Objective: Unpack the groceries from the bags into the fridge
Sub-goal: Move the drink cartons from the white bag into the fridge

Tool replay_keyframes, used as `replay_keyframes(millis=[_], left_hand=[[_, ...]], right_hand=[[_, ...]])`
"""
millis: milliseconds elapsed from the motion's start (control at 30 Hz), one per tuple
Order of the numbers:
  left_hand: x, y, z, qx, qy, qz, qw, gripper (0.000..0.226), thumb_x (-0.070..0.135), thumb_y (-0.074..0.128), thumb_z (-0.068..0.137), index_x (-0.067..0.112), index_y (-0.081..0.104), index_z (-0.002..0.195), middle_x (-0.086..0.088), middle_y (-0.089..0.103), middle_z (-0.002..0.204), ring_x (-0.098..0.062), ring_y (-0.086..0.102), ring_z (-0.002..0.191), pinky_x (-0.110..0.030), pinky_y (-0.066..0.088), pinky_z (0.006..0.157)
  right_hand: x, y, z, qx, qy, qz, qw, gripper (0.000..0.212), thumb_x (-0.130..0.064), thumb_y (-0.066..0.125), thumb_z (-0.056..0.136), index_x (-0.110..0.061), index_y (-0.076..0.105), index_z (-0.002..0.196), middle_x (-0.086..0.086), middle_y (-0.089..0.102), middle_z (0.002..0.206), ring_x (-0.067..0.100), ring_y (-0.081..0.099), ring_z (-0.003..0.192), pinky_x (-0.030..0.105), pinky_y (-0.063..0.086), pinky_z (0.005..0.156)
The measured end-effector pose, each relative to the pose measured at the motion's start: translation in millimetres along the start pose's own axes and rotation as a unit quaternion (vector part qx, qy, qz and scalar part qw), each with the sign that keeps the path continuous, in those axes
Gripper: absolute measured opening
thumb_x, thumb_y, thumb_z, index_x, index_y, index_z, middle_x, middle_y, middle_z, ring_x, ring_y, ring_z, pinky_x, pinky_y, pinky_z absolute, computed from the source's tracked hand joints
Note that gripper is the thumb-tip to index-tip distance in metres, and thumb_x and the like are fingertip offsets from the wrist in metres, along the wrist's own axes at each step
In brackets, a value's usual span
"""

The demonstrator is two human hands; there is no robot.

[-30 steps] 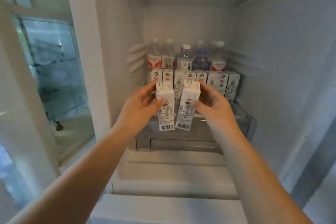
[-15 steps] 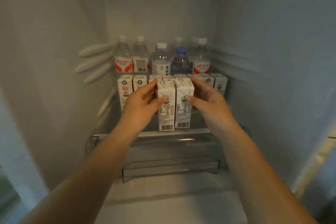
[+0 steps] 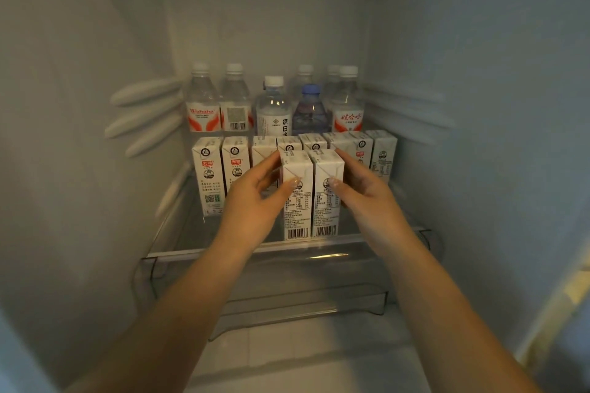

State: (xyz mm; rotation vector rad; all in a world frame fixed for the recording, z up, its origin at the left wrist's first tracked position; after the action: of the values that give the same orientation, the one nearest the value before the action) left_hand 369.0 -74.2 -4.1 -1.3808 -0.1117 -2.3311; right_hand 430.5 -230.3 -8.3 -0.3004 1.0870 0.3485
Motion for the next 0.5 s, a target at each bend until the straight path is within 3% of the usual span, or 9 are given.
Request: replay_keyframes(millis=[100, 200, 300, 367, 500], left_hand=[[-4.5, 3.0, -7.9, -0.020, -0.007, 0.043, 0.999, 0.065, 0.017, 0.064, 0.085, 0.029, 0.036, 0.142, 0.015, 0.050, 0.134, 0.002, 0.046, 0.122, -0.022, 0.041, 0.101], [-12.1, 7.2, -19.7, -0.050, -0.010, 0.080, 0.996, 0.068, 0.016, 0.064, 0.085, 0.039, 0.031, 0.141, 0.023, 0.049, 0.130, 0.006, 0.043, 0.122, -0.012, 0.038, 0.096], [-15.1, 7.5, -24.8, -0.050, -0.019, 0.081, 0.995, 0.069, 0.010, 0.063, 0.086, 0.048, 0.028, 0.132, 0.036, 0.047, 0.117, 0.013, 0.045, 0.113, 0.000, 0.037, 0.086], [-16.4, 8.2, -24.0, -0.045, -0.020, 0.081, 0.995, 0.068, 0.009, 0.062, 0.087, 0.047, 0.031, 0.135, 0.035, 0.049, 0.118, 0.012, 0.047, 0.113, -0.006, 0.040, 0.090], [-14.3, 17.1, -20.8, -0.039, -0.021, 0.068, 0.997, 0.065, 0.006, 0.059, 0.088, 0.040, 0.035, 0.138, 0.022, 0.052, 0.125, 0.006, 0.050, 0.115, -0.028, 0.045, 0.099]], right_hand=[[1.9, 2.5, -3.0, 0.003, -0.018, -0.041, 0.999, 0.052, -0.008, 0.055, 0.091, -0.044, 0.043, 0.126, -0.020, 0.061, 0.120, -0.006, 0.054, 0.112, 0.021, 0.047, 0.093], [4.0, 4.3, -8.1, 0.014, -0.043, -0.108, 0.993, 0.060, -0.009, 0.058, 0.090, -0.046, 0.037, 0.131, -0.019, 0.055, 0.127, -0.010, 0.048, 0.116, 0.016, 0.043, 0.097], [10.6, 4.6, -13.8, 0.034, -0.059, -0.165, 0.984, 0.065, -0.010, 0.062, 0.087, -0.041, 0.037, 0.139, -0.012, 0.051, 0.133, -0.002, 0.046, 0.122, 0.030, 0.042, 0.103], [12.9, 4.3, -17.2, 0.042, -0.061, -0.178, 0.981, 0.066, -0.010, 0.063, 0.086, -0.038, 0.037, 0.140, -0.013, 0.051, 0.133, -0.001, 0.046, 0.123, 0.035, 0.041, 0.105], [13.6, -3.0, -19.4, 0.058, -0.048, -0.178, 0.981, 0.066, -0.011, 0.063, 0.086, -0.038, 0.036, 0.140, -0.016, 0.050, 0.134, -0.003, 0.044, 0.124, 0.030, 0.040, 0.105]])
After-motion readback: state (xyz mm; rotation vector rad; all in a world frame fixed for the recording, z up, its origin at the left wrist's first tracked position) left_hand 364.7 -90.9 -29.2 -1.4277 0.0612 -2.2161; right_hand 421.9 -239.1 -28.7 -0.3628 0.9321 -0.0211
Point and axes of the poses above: each hand's wrist, its own z-axis towards the middle knuckle, its own y-axis out of the palm, x = y × z, the point moved 4 cm from there along z, towards the middle knuckle
